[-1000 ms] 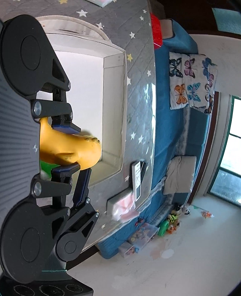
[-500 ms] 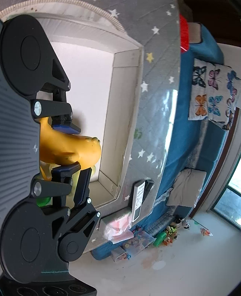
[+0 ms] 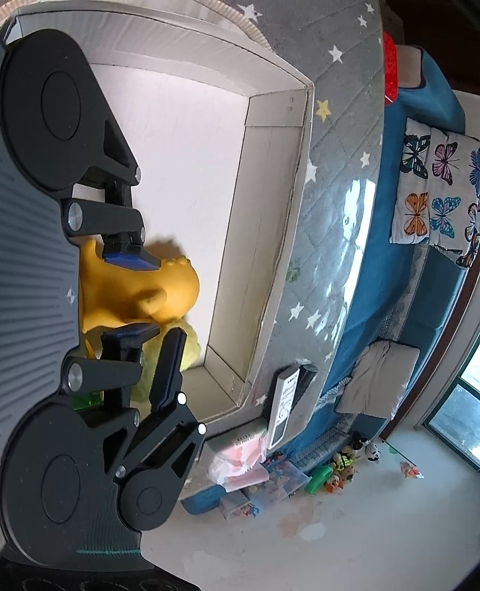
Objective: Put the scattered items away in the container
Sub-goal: 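Lower the duck into the box and open both grippers, then move both grippers back to the second fluffy yellow chick on the table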
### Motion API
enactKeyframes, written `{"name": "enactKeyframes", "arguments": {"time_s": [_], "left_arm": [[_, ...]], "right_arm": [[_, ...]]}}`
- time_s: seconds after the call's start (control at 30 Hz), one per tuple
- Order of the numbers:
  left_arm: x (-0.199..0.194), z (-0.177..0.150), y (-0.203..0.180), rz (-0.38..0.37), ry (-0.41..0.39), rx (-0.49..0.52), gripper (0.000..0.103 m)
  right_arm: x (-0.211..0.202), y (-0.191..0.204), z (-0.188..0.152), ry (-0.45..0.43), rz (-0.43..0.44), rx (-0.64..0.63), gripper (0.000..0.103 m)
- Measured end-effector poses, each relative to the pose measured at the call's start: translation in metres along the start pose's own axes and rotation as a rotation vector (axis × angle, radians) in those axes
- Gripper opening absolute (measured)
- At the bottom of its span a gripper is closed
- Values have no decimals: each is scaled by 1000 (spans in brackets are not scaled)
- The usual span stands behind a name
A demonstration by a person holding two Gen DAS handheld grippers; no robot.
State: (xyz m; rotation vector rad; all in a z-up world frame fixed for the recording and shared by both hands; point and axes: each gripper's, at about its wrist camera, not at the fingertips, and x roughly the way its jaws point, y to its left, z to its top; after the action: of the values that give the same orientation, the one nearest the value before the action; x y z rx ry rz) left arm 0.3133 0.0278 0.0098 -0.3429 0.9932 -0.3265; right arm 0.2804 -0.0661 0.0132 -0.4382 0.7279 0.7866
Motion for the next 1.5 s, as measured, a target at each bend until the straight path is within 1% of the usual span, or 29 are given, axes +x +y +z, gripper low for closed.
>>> {"name": "enactKeyframes", "arguments": {"time_s": [0.13, 0.23, 0.33, 0.47, 0.7, 0.83, 1.0, 1.1, 1.23, 1.5], "left_arm": [[-3, -4, -1, 20, -10, 4, 34], [-9, -6, -3, 44, -28, 16, 34], [-16, -11, -7, 70, -49, 33, 34], [-29, -19, -11, 85, -70, 52, 34], [-56, -43, -20, 121, -110, 94, 34], [-72, -60, -24, 146, -137, 127, 35], [-85, -75, -24, 153, -152, 129, 35], [-93, -82, -23, 148, -165, 121, 35], [-100, -93, -20, 154, -169, 110, 35], [-109, -114, -16, 159, -170, 99, 35]], "right_arm": [[-2, 0, 0, -12, -7, 4, 82], [-7, 1, -1, -40, -15, 13, 82], [-13, 2, -3, -60, -28, 32, 82], [-23, 6, -8, -87, -59, 43, 82], [-52, 11, -15, -153, -97, 76, 82], [-69, 19, -23, -185, -101, 88, 83], [-86, 34, -33, -210, -113, 75, 84], [-94, 42, -39, -220, -107, 77, 87], [-100, 54, -49, -218, -110, 61, 87], [-107, 73, -74, -220, -88, 88, 88]]}}
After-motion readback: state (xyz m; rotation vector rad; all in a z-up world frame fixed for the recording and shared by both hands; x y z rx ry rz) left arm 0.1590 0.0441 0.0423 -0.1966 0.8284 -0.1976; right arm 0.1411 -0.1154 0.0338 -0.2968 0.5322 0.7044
